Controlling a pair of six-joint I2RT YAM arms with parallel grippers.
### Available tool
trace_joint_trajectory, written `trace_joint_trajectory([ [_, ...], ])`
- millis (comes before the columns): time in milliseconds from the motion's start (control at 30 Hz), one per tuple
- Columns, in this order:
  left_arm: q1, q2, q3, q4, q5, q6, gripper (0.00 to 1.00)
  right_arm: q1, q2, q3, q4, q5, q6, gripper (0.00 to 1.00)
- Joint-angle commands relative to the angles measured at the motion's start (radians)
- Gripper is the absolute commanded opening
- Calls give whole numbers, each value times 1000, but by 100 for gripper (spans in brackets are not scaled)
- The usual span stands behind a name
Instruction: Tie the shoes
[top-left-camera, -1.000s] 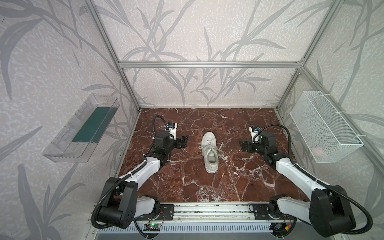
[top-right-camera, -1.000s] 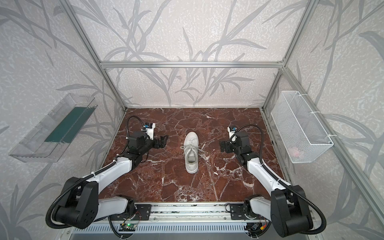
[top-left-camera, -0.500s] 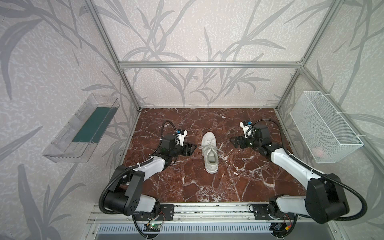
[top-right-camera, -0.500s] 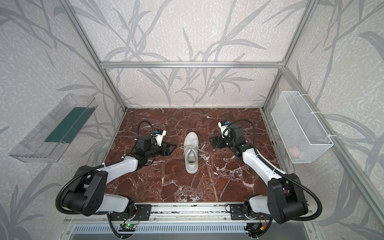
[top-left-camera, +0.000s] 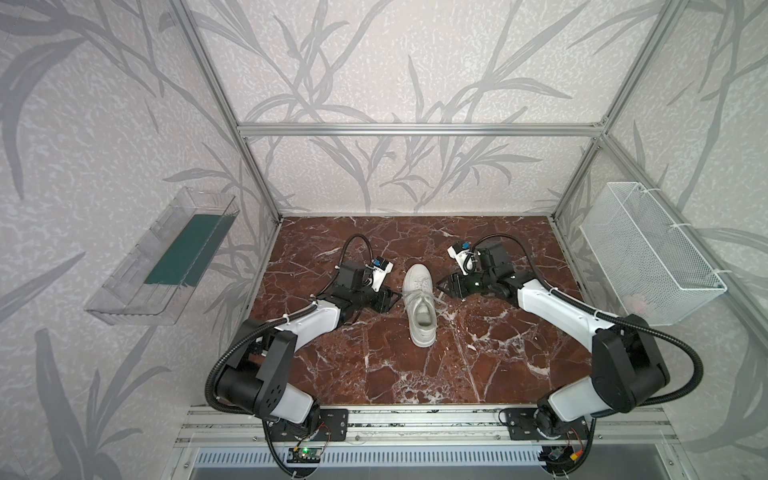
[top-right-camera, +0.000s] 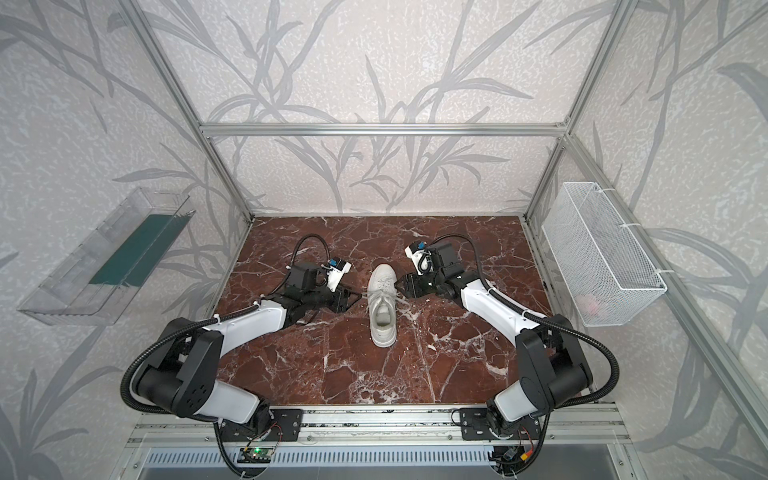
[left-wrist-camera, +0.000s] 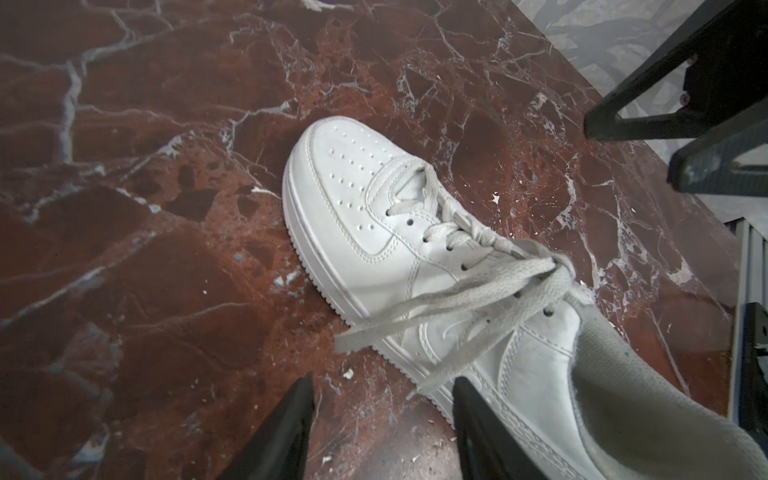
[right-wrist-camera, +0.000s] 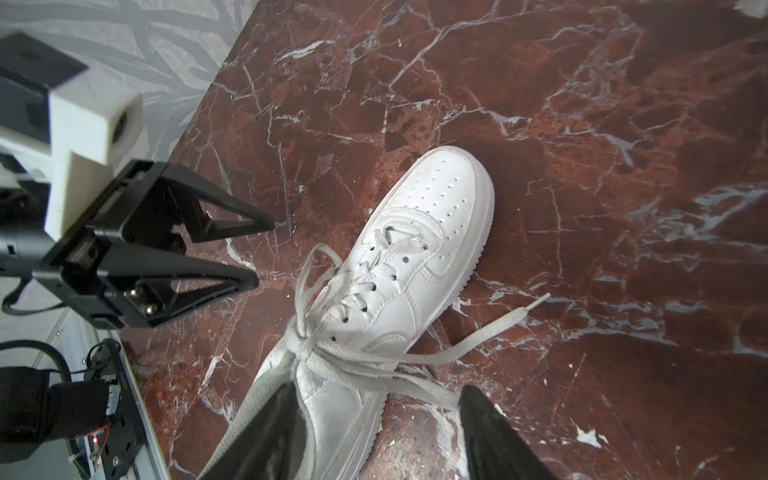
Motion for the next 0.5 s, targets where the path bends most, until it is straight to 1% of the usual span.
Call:
trace_joint_trajectory([
  [0, -8, 25, 48, -62, 16, 147, 51, 13, 27, 52, -64, -46, -22, 56],
  [67, -9, 56, 103, -113, 56, 195, 50, 22, 48, 81, -91, -46, -26, 52],
  [133, -12, 86, 196, -239, 68, 242, 47, 30, 65, 101, -110, -51, -29, 47],
  [200, -12, 119, 274, -364, 69, 327, 47, 36, 76, 115, -117, -52, -25, 47],
  [267, -12, 151, 342, -485, 83, 440, 47, 41, 84, 121, -106, -59, -16, 46],
  [367, -12, 191, 395, -584, 106, 559, 46, 48, 100, 139, -100, -77, -1, 44],
  [467, -12, 230, 435, -628, 111, 619, 44, 61, 128, 163, -102, -90, 18, 40],
])
